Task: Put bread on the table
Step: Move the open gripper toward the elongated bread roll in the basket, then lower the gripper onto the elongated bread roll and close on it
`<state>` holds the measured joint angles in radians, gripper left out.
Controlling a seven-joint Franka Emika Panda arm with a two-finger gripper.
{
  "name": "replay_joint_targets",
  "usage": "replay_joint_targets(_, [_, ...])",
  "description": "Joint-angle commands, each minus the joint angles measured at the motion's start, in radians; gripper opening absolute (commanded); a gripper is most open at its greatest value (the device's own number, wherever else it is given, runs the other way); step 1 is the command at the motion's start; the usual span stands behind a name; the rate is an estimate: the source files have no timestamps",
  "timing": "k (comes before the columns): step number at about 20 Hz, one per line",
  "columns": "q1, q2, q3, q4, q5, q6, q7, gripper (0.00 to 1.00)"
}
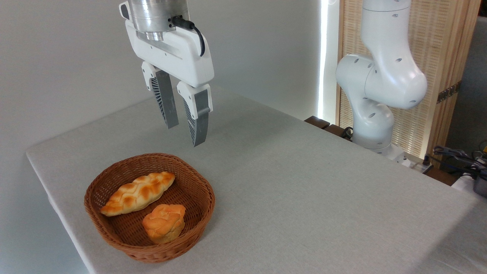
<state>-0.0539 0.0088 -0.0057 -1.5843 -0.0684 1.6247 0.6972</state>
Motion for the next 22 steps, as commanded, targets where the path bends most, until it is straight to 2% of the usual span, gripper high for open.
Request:
replay_joint_targets(1, [-0.001, 0.0, 0.004, -0.002, 0.012, 0.01, 0.004, 1.0])
replay_joint_targets(5, [-0.006, 0.028, -0.005, -0.013, 0.001, 0.127, 0.004, 1.0])
replay_joint_targets(7, [-0.03, 0.052, -0.01, -0.017, -0.005, 0.19, 0.002, 1.0])
replay_joint_targets(9, [-0.053, 0.088, -0.039, -0.029, -0.011, 0.266, -0.002, 1.0])
replay_joint_targets(13, [-0.053, 0.158, -0.094, -0.062, -0.011, 0.444, 0.002, 1.0])
replay_joint_targets(17, [-0.053, 0.183, -0.108, -0.114, -0.01, 0.466, 0.004, 1.0])
replay_joint_targets(22, [-0.053, 0.209, -0.161, -0.154, 0.001, 0.469, 0.008, 1.0])
